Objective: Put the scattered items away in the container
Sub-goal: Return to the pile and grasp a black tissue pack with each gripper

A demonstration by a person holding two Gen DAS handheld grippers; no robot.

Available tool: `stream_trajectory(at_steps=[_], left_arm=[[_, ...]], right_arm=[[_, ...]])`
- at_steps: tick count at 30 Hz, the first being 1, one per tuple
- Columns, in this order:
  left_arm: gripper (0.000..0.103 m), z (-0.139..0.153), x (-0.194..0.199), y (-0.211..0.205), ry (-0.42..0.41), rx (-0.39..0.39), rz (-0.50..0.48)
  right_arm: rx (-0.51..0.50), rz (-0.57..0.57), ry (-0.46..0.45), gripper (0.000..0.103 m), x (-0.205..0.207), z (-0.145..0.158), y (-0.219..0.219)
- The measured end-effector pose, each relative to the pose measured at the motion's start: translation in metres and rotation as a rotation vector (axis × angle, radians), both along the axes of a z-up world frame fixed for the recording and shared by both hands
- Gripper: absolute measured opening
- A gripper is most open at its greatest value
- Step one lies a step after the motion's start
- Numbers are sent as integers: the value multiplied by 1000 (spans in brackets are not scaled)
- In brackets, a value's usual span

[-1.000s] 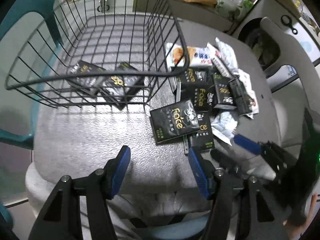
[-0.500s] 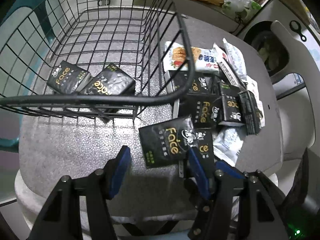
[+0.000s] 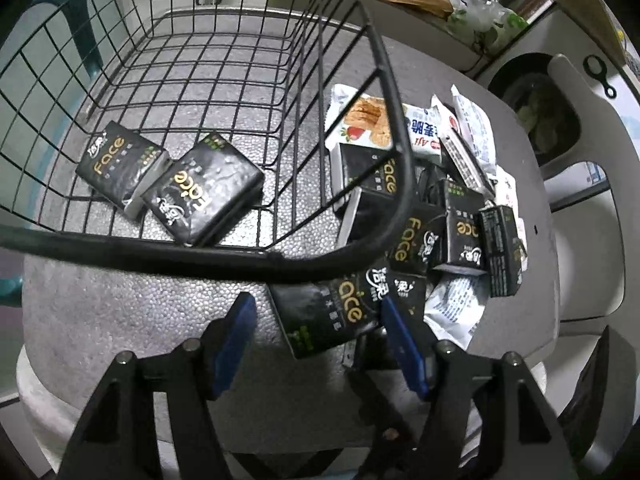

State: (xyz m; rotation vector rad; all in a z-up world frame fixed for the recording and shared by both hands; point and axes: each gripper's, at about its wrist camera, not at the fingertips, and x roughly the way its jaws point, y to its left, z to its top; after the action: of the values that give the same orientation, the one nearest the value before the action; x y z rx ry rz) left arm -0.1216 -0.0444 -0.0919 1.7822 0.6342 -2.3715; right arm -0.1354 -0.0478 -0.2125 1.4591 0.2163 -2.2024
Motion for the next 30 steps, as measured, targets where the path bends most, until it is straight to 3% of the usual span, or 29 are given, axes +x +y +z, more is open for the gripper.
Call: stream_trajectory(at_steps=[4, 8, 13, 19, 23, 30], left_arm=[[65, -1, 11, 0, -16, -13, -35], [64, -6, 24, 0, -49, -40, -59], [68, 12, 29, 1, 22, -41, -46], [70, 12, 18, -5, 18, 14, -2], [70, 6, 10, -2, -1, 39, 10], [78, -5, -2, -10, -3, 35, 36]], right_arm=[[23, 6, 5, 27, 5, 0, 10], [10, -9, -15, 26, 11, 2, 30], [-125, -18, -52, 30, 14, 6, 44], [-88, -15, 35, 41, 10, 13, 21], [-130, -39, 40, 58, 3, 13, 14], [-108, -67, 32, 58, -13, -2, -1]])
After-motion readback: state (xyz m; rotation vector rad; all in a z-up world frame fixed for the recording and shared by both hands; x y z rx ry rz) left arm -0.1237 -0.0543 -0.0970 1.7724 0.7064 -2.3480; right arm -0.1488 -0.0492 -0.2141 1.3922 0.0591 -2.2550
